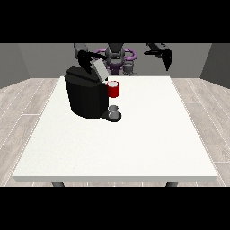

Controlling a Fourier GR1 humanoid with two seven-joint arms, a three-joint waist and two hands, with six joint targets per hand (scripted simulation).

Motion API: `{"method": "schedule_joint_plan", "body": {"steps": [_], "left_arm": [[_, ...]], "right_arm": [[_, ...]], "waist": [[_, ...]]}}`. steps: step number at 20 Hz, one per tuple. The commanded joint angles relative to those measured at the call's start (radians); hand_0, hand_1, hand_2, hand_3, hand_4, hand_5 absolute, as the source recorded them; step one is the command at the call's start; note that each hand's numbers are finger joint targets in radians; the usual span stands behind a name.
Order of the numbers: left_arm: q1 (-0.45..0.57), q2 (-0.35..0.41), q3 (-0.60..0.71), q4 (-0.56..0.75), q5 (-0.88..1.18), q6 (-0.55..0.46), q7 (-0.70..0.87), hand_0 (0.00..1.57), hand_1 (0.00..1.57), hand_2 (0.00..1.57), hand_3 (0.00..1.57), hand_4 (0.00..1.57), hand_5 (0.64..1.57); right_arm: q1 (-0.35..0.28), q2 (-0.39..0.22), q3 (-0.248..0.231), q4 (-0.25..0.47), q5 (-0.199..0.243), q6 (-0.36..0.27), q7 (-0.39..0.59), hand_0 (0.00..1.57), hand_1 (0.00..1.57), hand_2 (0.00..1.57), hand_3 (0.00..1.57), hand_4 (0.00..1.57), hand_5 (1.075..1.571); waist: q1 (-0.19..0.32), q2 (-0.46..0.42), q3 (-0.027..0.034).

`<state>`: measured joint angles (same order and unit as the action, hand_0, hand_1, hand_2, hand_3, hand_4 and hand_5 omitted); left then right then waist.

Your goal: Insert the coffee pod into the coffee machine and close the lid

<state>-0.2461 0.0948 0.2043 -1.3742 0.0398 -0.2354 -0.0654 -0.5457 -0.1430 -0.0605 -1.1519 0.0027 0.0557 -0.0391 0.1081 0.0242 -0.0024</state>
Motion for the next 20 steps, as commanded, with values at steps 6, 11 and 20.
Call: {"method": "schedule_joint_plan", "body": {"steps": [6,11,20], "left_arm": [[-0.061,-0.004,-0.038,-0.03,-0.013,0.039,0.027,0.0,0.0,0.0,0.0,0.0,1.571],[0.001,0.011,-0.039,-0.022,-0.01,0.017,-0.021,0.0,0.0,0.0,0.0,0.0,1.571],[0.017,0.051,0.0,0.05,-0.014,0.036,-0.076,0.0,0.0,0.0,0.0,0.17,1.571]], "right_arm": [[-0.107,0.023,-0.01,0.106,0.043,-0.053,-0.039,0.0,0.0,0.0,0.0,0.0,1.571],[-0.134,-0.025,-0.037,0.131,0.017,0.02,-0.067,0.0,0.0,0.0,0.0,0.0,1.571],[-0.192,0.03,0.027,0.114,0.064,0.0,0.011,0.0,0.0,0.0,0.0,0.21,1.571]], "waist": [[0.036,0.073,0.0025],[0.042,0.081,0.0024],[0.014,0.044,0.0021]]}}
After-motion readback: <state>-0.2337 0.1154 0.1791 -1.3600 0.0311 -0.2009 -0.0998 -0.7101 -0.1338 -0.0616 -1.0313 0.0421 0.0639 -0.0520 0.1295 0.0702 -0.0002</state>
